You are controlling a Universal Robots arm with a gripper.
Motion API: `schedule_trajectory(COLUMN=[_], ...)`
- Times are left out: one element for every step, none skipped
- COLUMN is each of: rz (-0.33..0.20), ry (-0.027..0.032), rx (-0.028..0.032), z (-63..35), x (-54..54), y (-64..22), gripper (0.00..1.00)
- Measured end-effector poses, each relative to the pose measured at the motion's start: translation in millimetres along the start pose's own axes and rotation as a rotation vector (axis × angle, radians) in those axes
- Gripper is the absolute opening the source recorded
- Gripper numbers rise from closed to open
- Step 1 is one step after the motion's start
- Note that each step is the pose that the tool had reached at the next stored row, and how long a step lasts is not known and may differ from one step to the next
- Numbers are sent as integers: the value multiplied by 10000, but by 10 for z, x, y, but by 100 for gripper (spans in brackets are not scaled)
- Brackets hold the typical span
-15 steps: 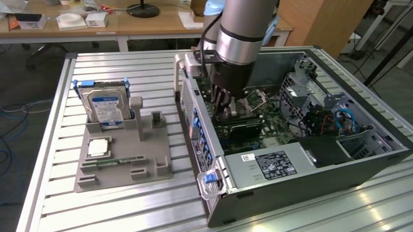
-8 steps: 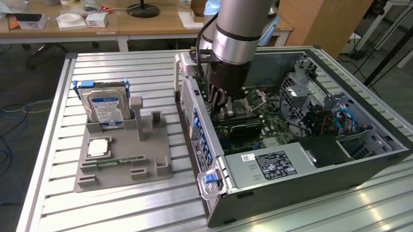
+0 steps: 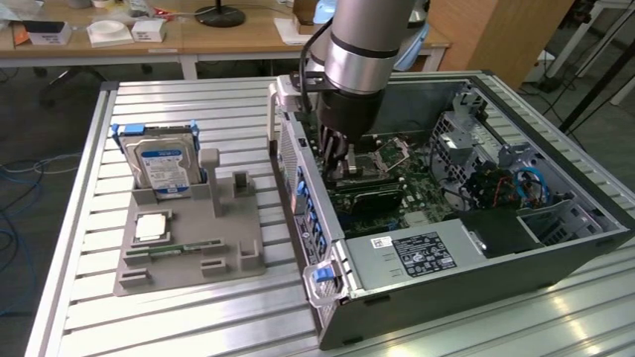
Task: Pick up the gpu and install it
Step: 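Press down on the gpu until it lock into place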
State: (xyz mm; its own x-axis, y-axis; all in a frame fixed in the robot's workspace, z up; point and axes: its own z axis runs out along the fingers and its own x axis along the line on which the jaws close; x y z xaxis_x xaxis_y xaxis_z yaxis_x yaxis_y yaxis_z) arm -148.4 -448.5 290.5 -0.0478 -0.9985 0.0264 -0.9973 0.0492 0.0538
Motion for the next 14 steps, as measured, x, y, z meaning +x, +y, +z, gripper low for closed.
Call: schedule_trajectory(rz=[2,6,7,7,8,10,12,11,11,11,11,12,12,12], ry=[-1,1,1,1,0,0,-2,-2,-1,0,0,-1,-1,2], rx=[0,-1,-1,1,2,1,-2,-1,0,-1,-1,0,0,-2], z=[0,-1,-1,-1,0,0,0,0,0,-1,0,-1,-4,-10], x=[-1,-1,0,0,1,1,0,1,1,1,1,1,2,2], y=[3,10,17,25,36,44,47,47,47,47,48,48,48,49], gripper=[11,11,11,11,11,11,11,11,11,11,11,11,11,11])
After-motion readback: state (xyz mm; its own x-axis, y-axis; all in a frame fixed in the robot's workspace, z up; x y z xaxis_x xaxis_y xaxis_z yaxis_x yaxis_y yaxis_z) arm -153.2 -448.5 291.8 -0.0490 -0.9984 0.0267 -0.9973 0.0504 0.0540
